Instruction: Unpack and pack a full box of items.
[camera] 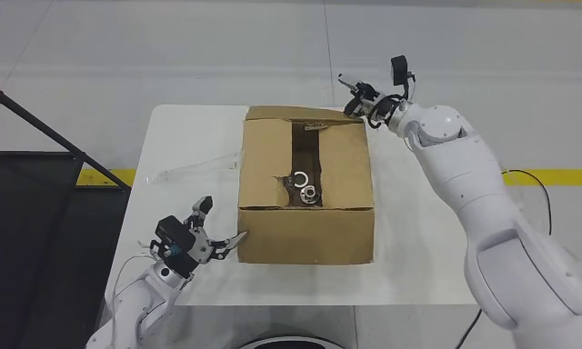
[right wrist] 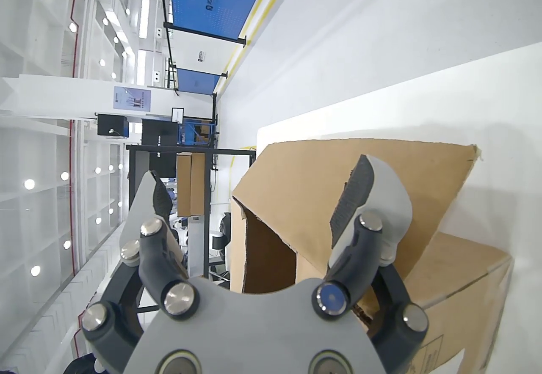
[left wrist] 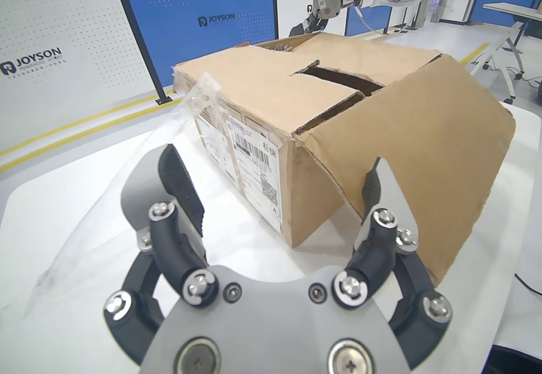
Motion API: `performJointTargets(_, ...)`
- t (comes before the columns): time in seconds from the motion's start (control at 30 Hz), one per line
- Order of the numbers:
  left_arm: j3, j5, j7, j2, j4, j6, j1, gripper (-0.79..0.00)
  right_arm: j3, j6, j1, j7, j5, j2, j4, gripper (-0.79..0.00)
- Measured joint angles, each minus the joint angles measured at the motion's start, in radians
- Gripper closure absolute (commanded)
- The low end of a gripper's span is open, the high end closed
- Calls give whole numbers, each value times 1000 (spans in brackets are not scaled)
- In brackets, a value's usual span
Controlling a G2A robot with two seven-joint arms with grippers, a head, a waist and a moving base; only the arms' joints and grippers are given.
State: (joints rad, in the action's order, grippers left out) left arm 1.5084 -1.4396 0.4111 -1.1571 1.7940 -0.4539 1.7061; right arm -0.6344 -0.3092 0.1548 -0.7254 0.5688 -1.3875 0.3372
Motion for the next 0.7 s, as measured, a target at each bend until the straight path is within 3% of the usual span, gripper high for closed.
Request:
performJointTargets(0.37, 29, 40, 24, 0, 51, 51, 35, -785, -58, -165, 13, -220, 46, 0, 65, -785)
performJointTargets(0.7, 81, 146, 4, -5, 36, 148, 41, -785, -17, -77, 31, -324, -87, -13, 192, -785)
